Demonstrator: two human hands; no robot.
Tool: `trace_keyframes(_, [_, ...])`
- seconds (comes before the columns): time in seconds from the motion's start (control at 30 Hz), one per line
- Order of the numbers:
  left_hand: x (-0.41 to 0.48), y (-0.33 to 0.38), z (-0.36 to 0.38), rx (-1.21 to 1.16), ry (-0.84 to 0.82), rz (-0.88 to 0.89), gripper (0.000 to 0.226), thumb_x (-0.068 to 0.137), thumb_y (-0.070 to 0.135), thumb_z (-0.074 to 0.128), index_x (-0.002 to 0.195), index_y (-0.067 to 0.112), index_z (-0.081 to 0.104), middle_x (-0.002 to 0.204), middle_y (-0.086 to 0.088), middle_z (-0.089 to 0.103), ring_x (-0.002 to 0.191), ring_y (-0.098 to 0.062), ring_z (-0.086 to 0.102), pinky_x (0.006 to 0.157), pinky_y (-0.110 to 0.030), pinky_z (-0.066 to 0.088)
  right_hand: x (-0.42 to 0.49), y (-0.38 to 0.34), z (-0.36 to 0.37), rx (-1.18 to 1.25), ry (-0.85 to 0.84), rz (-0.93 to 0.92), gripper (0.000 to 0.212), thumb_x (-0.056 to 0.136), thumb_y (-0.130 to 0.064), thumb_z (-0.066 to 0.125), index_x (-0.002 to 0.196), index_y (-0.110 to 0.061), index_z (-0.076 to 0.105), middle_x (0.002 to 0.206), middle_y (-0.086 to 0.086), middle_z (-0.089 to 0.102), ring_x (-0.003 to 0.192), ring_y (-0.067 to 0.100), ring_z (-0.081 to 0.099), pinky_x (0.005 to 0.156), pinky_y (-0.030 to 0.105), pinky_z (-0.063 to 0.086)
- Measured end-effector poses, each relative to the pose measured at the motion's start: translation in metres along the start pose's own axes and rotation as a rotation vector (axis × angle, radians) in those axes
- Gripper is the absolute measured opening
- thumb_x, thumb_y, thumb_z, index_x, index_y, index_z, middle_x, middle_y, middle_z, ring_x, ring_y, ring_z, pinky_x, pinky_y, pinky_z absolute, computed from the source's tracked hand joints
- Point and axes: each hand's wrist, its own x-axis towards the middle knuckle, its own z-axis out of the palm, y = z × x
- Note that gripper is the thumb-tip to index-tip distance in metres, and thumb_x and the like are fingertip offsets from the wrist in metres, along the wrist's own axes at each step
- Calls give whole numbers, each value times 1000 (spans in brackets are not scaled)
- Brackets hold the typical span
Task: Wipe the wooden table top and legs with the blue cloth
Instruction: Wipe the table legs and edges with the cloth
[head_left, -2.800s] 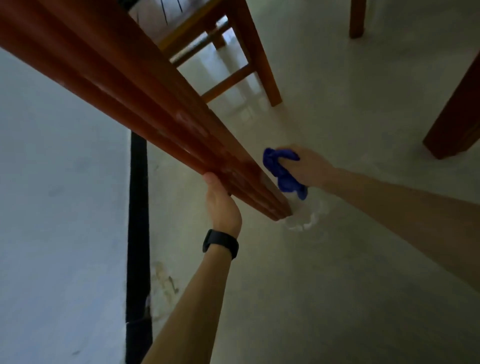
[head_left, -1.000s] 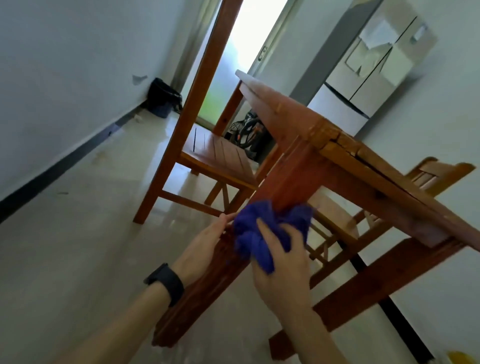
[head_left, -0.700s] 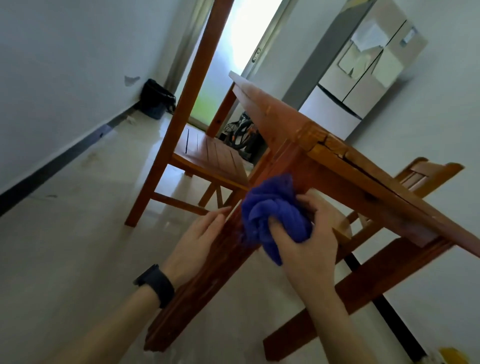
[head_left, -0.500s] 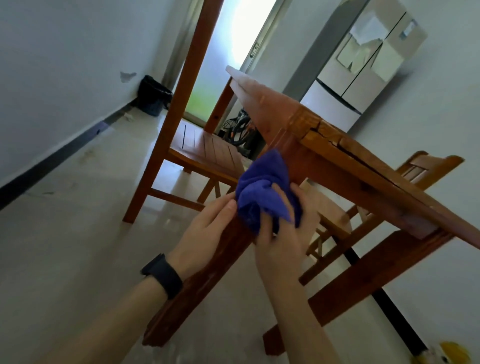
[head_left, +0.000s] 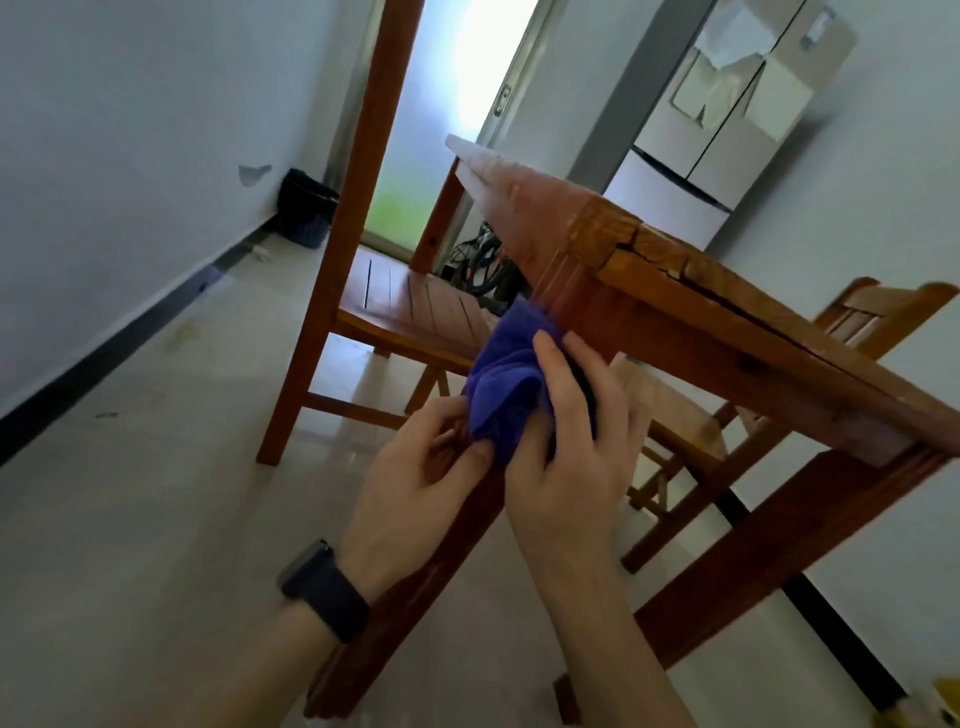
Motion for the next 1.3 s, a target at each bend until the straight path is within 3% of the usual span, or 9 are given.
trace_keyframes(0.13, [8,-6,-12,-169,36,-114,39,92,54,50,131,53,44,125,17,58,108,3,60,74,-11,51,30,17,-4,-86,269,77,41,90,6,53,120,-17,69,125,16,61,107,41,51,101,31,34])
trace_keyframes(0.23, [11,-12,-14,-215,30,-213,42,94,47,39,135,45,44,121,17,58,96,15,59,68,-2,45,30,7,11,-173,207,74,43,90,-9,52,132,-14,61,134,20,53,123,42,40,106,52,33])
trace_keyframes(0.37, [10,-28,-17,-195,-44,-321,43,93,64,31,126,47,54,121,21,63,109,2,60,91,-27,48,17,3,23,-217,128,36,42,95,-33,56,132,-14,61,143,20,46,131,36,36,110,55,29])
trace_keyframes(0.47, [7,-38,-21,-206,-56,-373,52,87,64,26,120,49,64,128,18,62,120,-7,57,104,-39,43,24,14,23,-156,263,0,21,95,-14,62,113,-16,73,132,18,57,119,33,50,102,51,40])
trace_keyframes(0.67, [-1,-44,-19,-241,-60,-407,48,94,63,26,119,46,64,130,16,62,122,-5,56,107,-37,40,-137,6,31,-90,-314,-145,19,98,-21,58,105,-25,75,134,-5,60,120,30,56,101,46,47])
trace_keyframes(0.8, [-4,-46,-21,-180,-79,-415,48,90,64,23,117,54,62,135,17,58,126,-7,53,106,-38,38,-216,10,30,-5,-740,-250,25,80,-29,54,95,-38,72,134,-13,51,110,30,45,69,42,60])
trace_keyframes(0.93, [-6,-47,-21,-149,-69,-422,44,99,58,24,119,44,61,120,24,65,114,-1,59,104,-38,39,-157,-4,12,109,-583,-1,58,78,-25,69,132,-31,50,143,-5,37,121,27,47,90,41,55])
trace_keyframes(1.07, [-6,-46,-18,-121,-36,-399,39,90,57,30,106,41,63,105,25,69,108,-3,62,105,-40,42,-88,5,17,75,-210,149,52,87,-29,56,136,-17,44,137,7,37,117,31,52,98,37,46])
trace_keyframes(1.3, [-7,-47,-21,-44,-114,-389,30,87,60,35,105,67,58,112,37,62,115,2,56,106,-41,42,-178,9,24,61,-572,212,59,73,-25,79,124,-23,49,126,1,41,99,27,61,69,35,60])
